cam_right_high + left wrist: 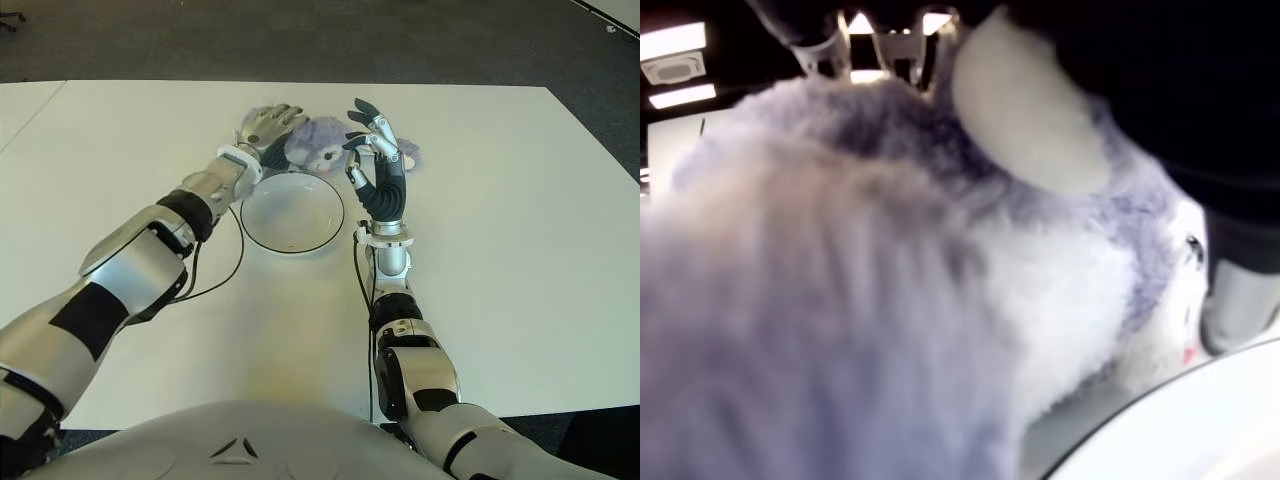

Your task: Put the doll into the plate.

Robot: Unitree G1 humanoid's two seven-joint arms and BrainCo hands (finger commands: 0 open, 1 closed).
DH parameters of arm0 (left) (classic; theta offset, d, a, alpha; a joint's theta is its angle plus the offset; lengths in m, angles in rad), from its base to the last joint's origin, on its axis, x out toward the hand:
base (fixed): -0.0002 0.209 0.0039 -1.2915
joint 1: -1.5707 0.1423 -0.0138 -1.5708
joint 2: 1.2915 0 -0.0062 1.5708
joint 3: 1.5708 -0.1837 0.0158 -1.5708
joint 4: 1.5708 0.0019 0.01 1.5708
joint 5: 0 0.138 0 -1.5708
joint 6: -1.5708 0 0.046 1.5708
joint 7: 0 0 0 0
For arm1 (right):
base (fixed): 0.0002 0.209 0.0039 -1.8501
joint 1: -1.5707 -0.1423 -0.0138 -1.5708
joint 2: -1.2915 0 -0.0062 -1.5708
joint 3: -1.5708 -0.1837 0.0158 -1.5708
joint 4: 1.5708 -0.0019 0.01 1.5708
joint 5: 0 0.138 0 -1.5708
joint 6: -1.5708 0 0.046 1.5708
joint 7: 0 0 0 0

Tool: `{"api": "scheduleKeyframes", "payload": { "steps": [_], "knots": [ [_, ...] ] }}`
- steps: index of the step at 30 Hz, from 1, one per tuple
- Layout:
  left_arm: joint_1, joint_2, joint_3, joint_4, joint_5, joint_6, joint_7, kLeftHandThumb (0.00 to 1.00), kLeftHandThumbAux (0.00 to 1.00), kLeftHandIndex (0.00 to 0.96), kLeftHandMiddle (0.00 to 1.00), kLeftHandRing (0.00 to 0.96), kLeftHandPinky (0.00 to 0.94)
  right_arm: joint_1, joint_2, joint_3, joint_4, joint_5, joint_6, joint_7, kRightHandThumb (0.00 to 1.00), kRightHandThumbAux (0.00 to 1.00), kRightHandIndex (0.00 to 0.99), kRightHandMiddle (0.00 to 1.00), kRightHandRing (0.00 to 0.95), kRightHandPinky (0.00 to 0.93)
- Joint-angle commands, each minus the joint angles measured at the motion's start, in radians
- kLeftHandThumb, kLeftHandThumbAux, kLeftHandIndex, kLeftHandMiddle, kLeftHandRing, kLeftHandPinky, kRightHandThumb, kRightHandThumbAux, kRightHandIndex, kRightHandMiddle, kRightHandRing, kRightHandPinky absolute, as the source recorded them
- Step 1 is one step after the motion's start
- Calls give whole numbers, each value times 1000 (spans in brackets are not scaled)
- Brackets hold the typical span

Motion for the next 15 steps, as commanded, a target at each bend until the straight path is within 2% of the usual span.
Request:
{"api": "scheduleKeyframes", "payload": {
  "steps": [1, 2, 3, 4, 5, 6, 7, 9, 11, 15],
  "knots": [
    [123, -43, 24, 83, -1, 121, 204, 478, 657, 355, 339, 385, 431, 638, 139, 17, 387, -21, 68, -42, 710, 714, 429, 163, 197, 305],
    [124, -44, 27, 82, -3, 121, 221, 633, 692, 403, 384, 423, 457, 638, 140, 18, 387, -17, 72, -36, 711, 714, 429, 162, 194, 303],
    [125, -45, 29, 82, -5, 121, 232, 684, 697, 420, 470, 487, 520, 639, 140, 18, 387, -15, 74, -31, 710, 714, 429, 162, 191, 294],
    [125, -46, 34, 82, -10, 118, 238, 693, 698, 423, 484, 497, 531, 640, 141, 19, 387, -15, 76, -31, 710, 715, 429, 162, 191, 292],
    [125, -47, 37, 82, -13, 116, 241, 704, 699, 428, 589, 616, 670, 640, 141, 19, 386, -15, 77, -32, 707, 715, 428, 161, 190, 278],
    [125, -47, 41, 83, -17, 115, 242, 705, 699, 429, 597, 625, 681, 641, 141, 19, 386, -17, 76, -36, 707, 715, 428, 161, 190, 277],
    [125, -47, 43, 83, -19, 114, 243, 708, 700, 430, 626, 666, 732, 641, 141, 20, 386, -19, 75, -38, 705, 716, 428, 162, 191, 283],
    [126, -47, 47, 84, -23, 113, 242, 708, 700, 431, 635, 678, 747, 642, 142, 20, 385, -21, 74, -42, 705, 716, 428, 162, 192, 285],
    [126, -45, 51, 85, -27, 115, 239, 716, 701, 435, 719, 750, 823, 643, 141, 21, 385, -26, 74, -49, 706, 716, 428, 162, 195, 315],
    [124, -41, 55, 87, -31, 118, 230, 719, 703, 437, 776, 800, 852, 644, 142, 23, 384, -31, 78, -58, 707, 717, 427, 160, 198, 338]
  ]
}}
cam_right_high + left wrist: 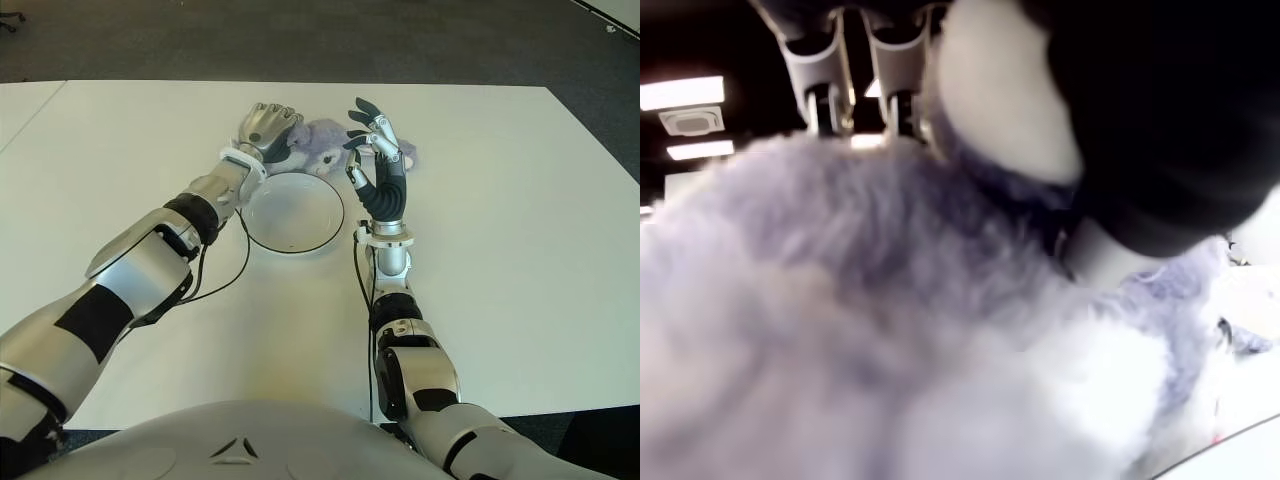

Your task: Put the doll into the plate.

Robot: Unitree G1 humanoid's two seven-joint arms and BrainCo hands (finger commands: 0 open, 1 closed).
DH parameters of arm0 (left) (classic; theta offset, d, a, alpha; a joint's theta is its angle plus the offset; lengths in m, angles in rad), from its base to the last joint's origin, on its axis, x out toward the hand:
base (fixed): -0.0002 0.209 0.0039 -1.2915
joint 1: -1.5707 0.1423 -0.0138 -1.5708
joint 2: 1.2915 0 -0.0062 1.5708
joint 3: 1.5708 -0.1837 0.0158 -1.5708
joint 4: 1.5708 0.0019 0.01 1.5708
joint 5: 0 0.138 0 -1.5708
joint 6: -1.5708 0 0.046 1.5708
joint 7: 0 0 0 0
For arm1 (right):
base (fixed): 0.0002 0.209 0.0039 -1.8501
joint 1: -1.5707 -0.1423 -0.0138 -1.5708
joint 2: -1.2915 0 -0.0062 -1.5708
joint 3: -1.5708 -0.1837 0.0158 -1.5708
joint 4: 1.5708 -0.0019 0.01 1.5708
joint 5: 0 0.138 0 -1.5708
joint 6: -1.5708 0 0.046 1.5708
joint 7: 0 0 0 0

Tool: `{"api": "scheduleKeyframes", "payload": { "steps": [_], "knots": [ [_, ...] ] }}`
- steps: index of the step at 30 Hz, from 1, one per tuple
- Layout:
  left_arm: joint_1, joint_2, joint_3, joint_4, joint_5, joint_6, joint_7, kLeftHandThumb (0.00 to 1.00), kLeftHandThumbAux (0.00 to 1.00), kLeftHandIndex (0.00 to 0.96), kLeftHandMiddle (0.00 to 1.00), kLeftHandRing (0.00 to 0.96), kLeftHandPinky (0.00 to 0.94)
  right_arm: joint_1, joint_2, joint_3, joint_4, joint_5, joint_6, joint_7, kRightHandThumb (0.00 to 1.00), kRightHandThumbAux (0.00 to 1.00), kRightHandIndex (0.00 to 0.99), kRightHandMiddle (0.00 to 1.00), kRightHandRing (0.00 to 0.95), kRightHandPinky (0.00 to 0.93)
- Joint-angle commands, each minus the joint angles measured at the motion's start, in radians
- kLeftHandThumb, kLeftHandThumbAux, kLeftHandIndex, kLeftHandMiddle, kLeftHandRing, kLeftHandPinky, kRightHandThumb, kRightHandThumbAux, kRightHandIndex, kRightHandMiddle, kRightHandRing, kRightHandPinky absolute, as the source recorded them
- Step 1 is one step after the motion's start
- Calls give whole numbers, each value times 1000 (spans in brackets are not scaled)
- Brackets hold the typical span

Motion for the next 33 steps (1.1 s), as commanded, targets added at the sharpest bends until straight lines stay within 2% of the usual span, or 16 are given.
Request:
{"api": "scheduleKeyframes", "payload": {
  "steps": [1, 7, 16, 22, 26, 27, 28, 33],
  "knots": [
    [111, -12, 51, 87, -32, 66, 79, 720, 703, 437, 779, 803, 853, 644, 141, 23, 384, -33, 79, -56, 707, 717, 427, 160, 198, 339],
    [100, 1, 79, 84, -61, 48, 44, 716, 707, 437, 831, 853, 864, 641, 137, 29, 386, -43, 80, -68, 701, 721, 425, 158, 202, 305],
    [88, 11, 93, 81, -77, 27, 23, 714, 708, 438, 840, 862, 861, 635, 133, 33, 389, -43, 94, -68, 700, 721, 424, 155, 202, 308],
    [75, 13, 99, 77, -75, 17, 26, 715, 707, 438, 847, 861, 864, 632, 132, 35, 390, -52, 93, -86, 700, 722, 424, 156, 214, 359],
    [75, 13, 111, 76, -77, 9, 27, 716, 706, 439, 847, 858, 863, 627, 136, 31, 392, -49, 100, -96, 702, 722, 424, 157, 217, 356],
    [75, 14, 113, 76, -77, 8, 26, 718, 706, 439, 847, 856, 863, 626, 138, 30, 392, -45, 103, -95, 707, 722, 423, 154, 228, 426],
    [75, 14, 116, 76, -78, 6, 26, 720, 705, 439, 847, 855, 863, 626, 140, 28, 393, -40, 105, -92, 709, 722, 423, 153, 234, 448],
    [73, 17, 129, 74, -85, -4, 27, 723, 704, 439, 848, 853, 869, 621, 148, 21, 397, -21, 111, -81, 714, 722, 422, 153, 244, 460]
  ]
}}
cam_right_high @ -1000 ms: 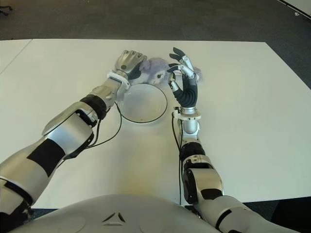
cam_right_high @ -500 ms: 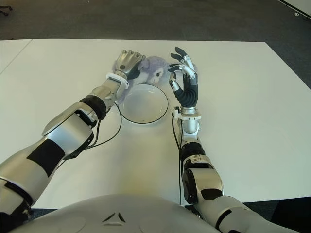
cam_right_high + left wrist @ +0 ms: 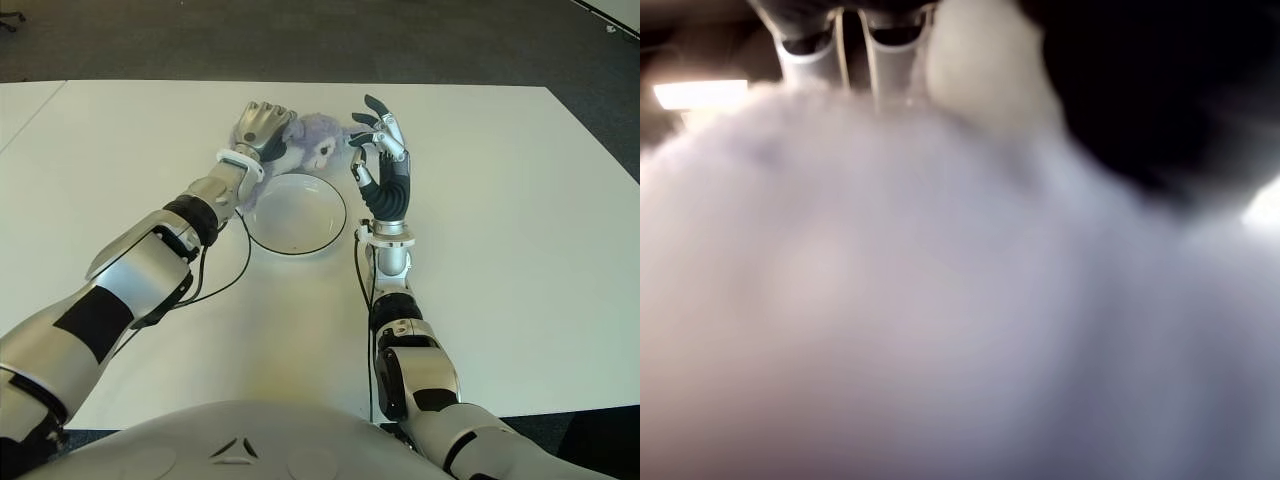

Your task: Put the doll into the plate.

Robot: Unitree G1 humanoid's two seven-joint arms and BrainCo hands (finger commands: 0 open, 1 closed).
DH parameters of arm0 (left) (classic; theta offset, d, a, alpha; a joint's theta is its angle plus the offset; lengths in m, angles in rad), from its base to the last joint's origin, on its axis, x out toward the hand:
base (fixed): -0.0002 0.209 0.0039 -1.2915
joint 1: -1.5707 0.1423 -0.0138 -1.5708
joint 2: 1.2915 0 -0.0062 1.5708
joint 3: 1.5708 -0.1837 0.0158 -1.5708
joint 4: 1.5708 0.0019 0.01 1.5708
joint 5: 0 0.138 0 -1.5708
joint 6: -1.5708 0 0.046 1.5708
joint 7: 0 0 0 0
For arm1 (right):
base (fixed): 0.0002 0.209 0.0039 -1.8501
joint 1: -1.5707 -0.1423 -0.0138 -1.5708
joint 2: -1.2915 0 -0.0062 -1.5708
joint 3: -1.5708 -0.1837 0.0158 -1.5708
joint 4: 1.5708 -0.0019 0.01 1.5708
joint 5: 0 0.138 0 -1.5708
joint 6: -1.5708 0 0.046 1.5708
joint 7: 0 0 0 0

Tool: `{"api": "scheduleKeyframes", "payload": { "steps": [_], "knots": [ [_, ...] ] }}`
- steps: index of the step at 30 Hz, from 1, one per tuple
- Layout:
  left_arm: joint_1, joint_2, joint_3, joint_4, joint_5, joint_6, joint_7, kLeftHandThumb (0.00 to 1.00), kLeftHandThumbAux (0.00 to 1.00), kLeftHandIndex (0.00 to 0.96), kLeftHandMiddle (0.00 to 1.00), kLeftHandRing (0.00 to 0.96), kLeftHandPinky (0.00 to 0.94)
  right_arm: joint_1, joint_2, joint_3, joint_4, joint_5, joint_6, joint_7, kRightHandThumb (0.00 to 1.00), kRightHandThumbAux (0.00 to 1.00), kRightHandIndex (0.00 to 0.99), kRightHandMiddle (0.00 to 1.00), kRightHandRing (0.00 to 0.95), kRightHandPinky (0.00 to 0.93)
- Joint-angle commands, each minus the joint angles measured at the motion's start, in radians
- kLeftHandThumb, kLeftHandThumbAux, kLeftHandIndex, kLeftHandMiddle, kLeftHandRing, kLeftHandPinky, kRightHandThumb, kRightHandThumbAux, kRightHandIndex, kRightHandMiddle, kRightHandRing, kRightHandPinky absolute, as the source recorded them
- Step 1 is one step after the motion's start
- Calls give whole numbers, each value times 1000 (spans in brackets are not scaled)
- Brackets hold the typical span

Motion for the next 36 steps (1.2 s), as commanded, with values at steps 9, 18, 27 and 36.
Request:
{"api": "scheduleKeyframes", "payload": {
  "steps": [9, 18, 27, 36],
  "knots": [
    [43, 38, 111, 67, -87, -36, 13, 730, 702, 440, 848, 850, 865, 613, 152, 16, 402, -6, 133, -18, 724, 723, 420, 164, 263, 474],
    [19, 61, 115, 62, -74, -40, 32, 728, 702, 440, 854, 859, 875, 614, 146, 21, 401, -19, 129, -33, 725, 724, 421, 162, 261, 476],
    [-12, 75, 118, 44, -73, -70, 59, 728, 701, 440, 843, 845, 853, 613, 147, 14, 404, -1, 123, -5, 722, 720, 420, 159, 246, 431],
    [-55, 97, 116, 11, -53, -102, 65, 728, 701, 440, 841, 851, 864, 612, 125, 34, 399, -34, 154, -26, 712, 723, 422, 163, 216, 337]
  ]
}}
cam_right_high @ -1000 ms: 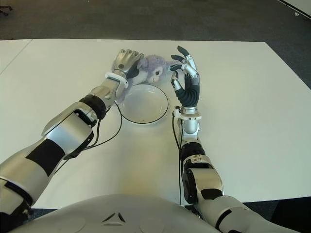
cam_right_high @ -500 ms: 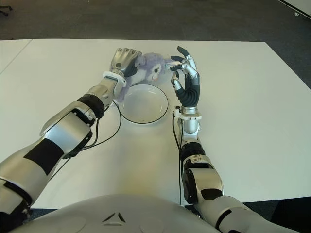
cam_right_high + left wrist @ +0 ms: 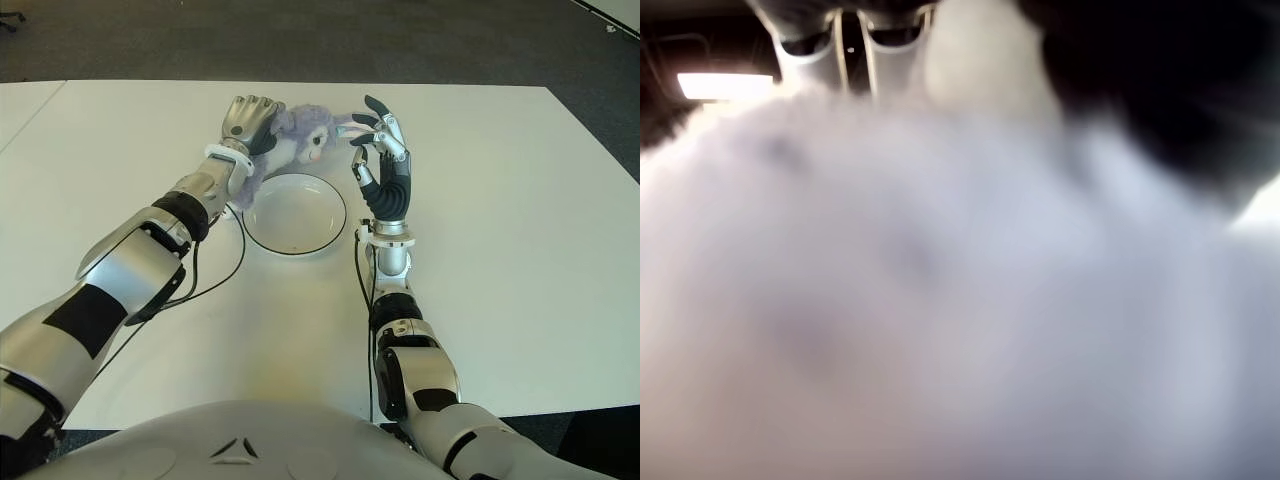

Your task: Put the doll into the plate.

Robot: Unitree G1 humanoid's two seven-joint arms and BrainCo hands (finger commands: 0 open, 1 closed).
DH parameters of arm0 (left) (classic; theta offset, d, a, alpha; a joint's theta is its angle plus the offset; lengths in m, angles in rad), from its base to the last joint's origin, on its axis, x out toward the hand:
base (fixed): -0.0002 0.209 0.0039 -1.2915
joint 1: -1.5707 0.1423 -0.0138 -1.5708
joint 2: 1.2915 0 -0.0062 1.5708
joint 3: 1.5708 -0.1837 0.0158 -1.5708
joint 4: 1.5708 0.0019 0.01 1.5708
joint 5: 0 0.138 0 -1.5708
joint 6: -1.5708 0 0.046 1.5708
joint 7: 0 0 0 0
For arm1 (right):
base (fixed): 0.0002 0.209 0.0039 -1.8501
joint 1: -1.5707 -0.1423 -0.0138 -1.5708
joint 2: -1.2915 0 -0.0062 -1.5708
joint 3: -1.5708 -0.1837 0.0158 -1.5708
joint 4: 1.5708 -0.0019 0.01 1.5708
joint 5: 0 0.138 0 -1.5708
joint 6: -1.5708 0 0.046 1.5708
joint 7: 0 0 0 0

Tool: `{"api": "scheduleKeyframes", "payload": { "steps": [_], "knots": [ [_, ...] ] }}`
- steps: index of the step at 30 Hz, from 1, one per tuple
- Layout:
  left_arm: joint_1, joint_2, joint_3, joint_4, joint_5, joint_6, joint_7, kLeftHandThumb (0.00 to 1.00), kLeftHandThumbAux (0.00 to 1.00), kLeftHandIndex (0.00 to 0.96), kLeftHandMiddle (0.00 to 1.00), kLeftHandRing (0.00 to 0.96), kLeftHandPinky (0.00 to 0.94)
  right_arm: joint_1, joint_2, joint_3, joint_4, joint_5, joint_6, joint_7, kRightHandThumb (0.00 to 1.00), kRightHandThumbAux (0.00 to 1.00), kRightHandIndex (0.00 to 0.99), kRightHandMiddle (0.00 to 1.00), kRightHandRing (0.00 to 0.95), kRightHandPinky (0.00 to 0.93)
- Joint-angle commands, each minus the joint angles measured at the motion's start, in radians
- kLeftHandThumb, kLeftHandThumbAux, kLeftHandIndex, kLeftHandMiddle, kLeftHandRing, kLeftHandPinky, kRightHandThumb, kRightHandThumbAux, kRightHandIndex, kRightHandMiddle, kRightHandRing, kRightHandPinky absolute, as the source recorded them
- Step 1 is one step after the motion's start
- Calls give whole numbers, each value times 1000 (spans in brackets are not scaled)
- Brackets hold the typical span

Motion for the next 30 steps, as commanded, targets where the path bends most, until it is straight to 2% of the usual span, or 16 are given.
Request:
{"api": "scheduleKeyframes", "payload": {
  "steps": [1, 7, 20, 26, 30],
  "knots": [
    [-55, 56, 43, 10, -33, -45, 65, 728, 701, 440, 840, 851, 864, 612, 124, 35, 399, -35, 154, -25, 710, 723, 422, 160, 204, 319],
    [-69, 62, 35, -4, -22, -56, 68, 727, 702, 439, 839, 852, 866, 610, 121, 37, 398, -38, 160, -24, 704, 723, 423, 155, 183, 269],
    [-80, 77, 15, -39, 1, -87, 85, 723, 703, 438, 841, 858, 875, 609, 115, 41, 397, -42, 156, -20, 697, 724, 424, 160, 167, 238],
    [-92, 87, -5, -50, 24, -93, 91, 718, 705, 437, 843, 870, 881, 607, 117, 39, 398, -38, 157, -16, 698, 724, 424, 160, 160, 248],
    [-100, 93, -17, -59, 39, -96, 108, 717, 704, 437, 843, 863, 869, 605, 117, 39, 398, -37, 158, -14, 702, 724, 424, 156, 174, 289]
  ]
}}
